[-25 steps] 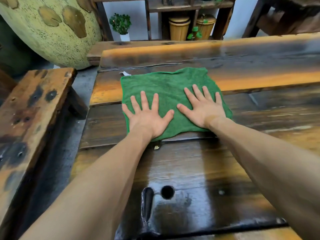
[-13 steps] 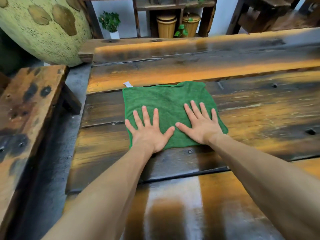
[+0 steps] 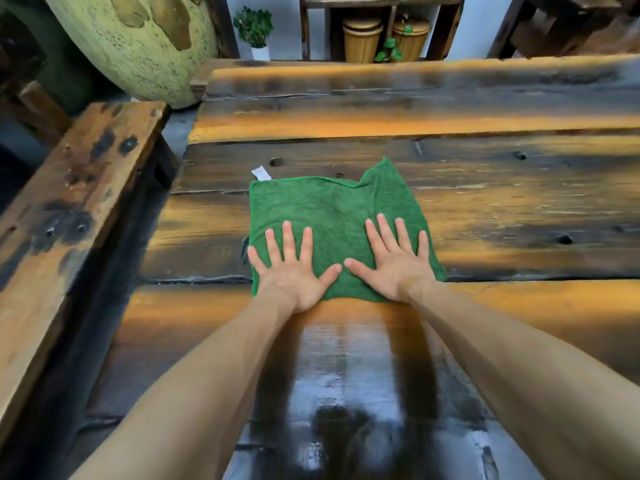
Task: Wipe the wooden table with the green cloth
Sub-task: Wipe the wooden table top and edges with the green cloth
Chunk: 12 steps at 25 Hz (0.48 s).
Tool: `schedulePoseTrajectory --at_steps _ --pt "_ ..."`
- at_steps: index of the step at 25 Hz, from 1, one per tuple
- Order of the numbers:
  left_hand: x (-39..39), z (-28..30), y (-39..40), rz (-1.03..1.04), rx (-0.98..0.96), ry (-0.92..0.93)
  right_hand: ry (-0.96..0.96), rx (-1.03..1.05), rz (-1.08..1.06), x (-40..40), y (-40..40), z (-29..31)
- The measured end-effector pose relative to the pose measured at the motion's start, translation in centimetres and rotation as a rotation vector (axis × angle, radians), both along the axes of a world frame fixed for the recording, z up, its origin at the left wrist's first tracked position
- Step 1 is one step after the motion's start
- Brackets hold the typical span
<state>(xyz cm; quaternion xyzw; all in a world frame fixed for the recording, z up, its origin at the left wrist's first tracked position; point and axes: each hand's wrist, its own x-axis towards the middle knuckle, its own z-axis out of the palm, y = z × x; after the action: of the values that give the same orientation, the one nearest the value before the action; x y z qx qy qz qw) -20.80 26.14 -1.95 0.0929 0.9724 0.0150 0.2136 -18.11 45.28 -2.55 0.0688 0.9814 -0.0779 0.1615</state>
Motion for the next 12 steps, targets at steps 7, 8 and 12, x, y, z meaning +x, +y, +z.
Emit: schedulePoseTrajectory --at_steps 7,8,12 --pt "8.0 -0.1 0.0 -0.009 0.011 -0.030 -0.014 0.007 0.029 7.3 0.4 -0.2" --pt "9.1 -0.1 0.0 -0.015 0.013 -0.035 -0.023 0.003 0.030 8.2 0.4 -0.1" --pt "13.2 0.2 -0.6 -0.037 0.017 -0.058 -0.055 -0.004 0.026 13.0 -0.1 0.3"
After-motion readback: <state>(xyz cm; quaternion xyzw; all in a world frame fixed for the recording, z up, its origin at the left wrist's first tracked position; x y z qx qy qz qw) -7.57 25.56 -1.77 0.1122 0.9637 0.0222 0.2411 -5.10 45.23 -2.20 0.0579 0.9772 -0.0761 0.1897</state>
